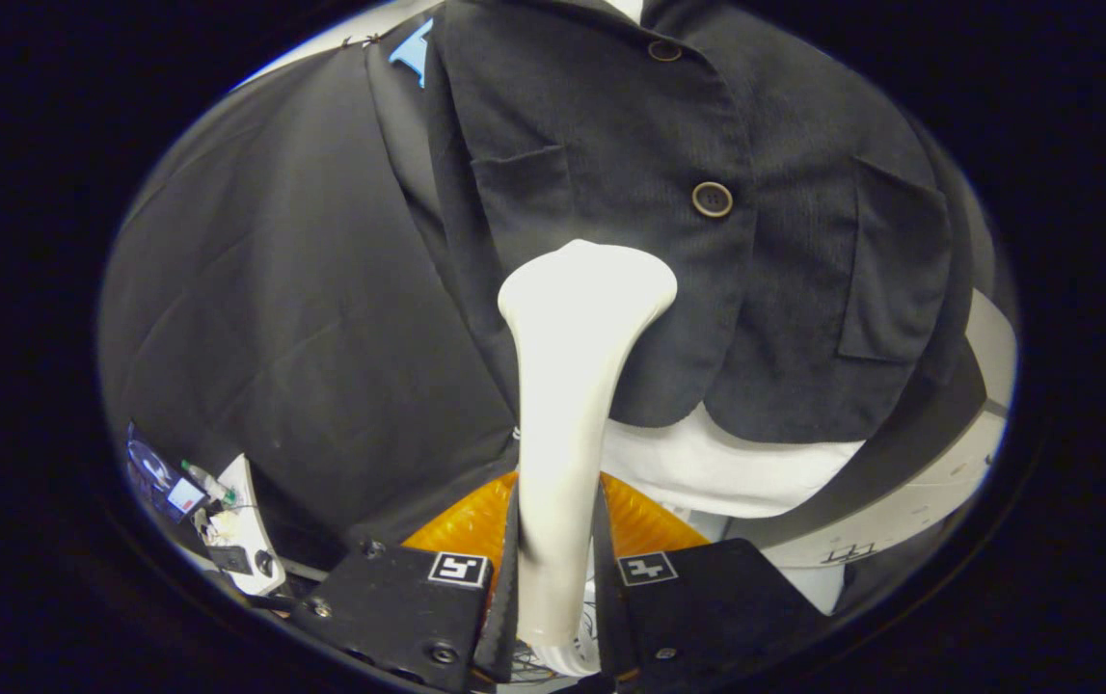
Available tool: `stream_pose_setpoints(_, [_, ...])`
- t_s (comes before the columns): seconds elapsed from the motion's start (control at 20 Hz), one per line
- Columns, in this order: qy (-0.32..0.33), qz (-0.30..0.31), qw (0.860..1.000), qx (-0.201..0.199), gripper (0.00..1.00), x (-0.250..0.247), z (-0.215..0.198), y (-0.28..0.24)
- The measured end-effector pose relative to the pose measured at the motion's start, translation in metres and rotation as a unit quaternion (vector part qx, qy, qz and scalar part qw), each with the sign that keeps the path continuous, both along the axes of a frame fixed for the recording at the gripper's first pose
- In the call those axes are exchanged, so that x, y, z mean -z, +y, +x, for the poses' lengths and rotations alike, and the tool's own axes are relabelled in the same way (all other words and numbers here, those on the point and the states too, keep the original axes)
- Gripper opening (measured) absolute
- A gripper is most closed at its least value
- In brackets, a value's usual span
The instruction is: Iron the clothes twice with a garment steamer, once on the left side and once on the right side.
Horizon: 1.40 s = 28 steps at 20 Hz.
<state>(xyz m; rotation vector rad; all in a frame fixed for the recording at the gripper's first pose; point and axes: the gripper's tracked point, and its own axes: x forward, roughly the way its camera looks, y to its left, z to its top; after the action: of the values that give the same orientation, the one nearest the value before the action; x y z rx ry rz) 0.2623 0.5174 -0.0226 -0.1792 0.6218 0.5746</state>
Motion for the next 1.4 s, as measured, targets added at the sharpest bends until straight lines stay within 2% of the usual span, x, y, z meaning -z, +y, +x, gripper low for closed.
stream_pose_setpoints(0.35, [-0.009,0.012,1.0,-0.003,0.36,-0.017,-0.012,-0.011])
stream_pose_setpoints(0.75, [-0.024,0.03,0.999,0.011,0.36,-0.034,-0.032,-0.052])
stream_pose_setpoints(1.05, [-0.024,0.041,0.998,0.043,0.36,-0.035,-0.049,-0.12])
stream_pose_setpoints(1.4, [-0.023,0.063,0.993,0.101,0.36,-0.039,-0.073,-0.234])
